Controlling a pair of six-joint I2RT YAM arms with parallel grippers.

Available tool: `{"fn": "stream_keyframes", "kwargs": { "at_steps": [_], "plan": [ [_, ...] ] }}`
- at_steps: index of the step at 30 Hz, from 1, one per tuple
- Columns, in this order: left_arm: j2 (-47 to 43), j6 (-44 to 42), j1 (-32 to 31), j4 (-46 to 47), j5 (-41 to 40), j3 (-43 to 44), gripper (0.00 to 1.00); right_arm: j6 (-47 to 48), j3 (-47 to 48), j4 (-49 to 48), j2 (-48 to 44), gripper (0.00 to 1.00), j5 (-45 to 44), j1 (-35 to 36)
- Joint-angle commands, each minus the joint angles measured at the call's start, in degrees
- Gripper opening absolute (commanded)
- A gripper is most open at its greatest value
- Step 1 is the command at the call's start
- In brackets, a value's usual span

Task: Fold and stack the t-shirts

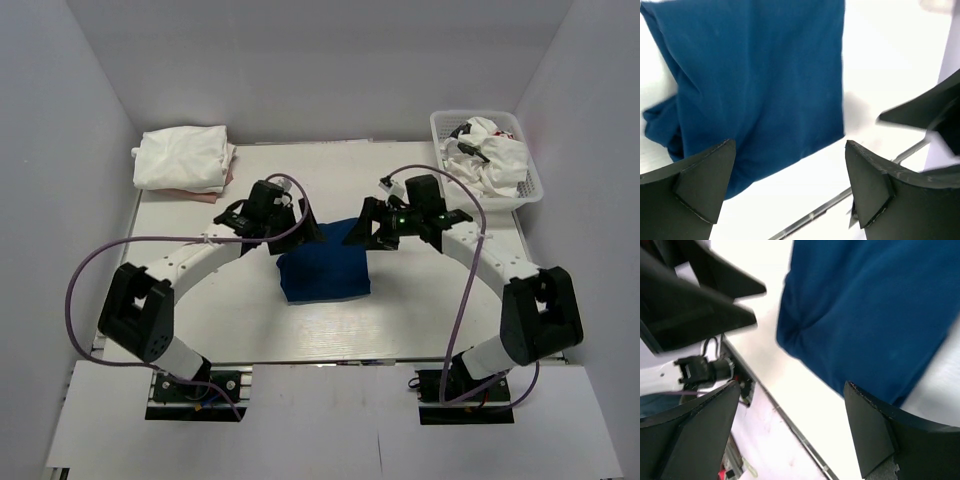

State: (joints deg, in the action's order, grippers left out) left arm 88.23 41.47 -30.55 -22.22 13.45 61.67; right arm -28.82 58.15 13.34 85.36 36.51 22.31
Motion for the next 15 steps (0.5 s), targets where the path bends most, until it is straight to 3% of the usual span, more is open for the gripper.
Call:
{"fn": "stream_keyframes", "kwargs": {
  "at_steps": [1,8,15],
  "plan": [
    [-1.40,1.41,0.49,2.43,-3.43,0.21,1.00,-2.20,-3.83,-5.51,-1.43,0.90,3.83,1.33],
    [7.21,3.88,0.49,6.31,-2.03,-0.59,1.00,-4.14,-10.33,-12.02,2.43,0.90,5.32,2.48],
    [10.48,5.81,0.49,-1.16,-8.26,-0.05,1.00,-4.84,-16.13,-16.49,7.00,0.90,1.55,2.22]
  ]
}}
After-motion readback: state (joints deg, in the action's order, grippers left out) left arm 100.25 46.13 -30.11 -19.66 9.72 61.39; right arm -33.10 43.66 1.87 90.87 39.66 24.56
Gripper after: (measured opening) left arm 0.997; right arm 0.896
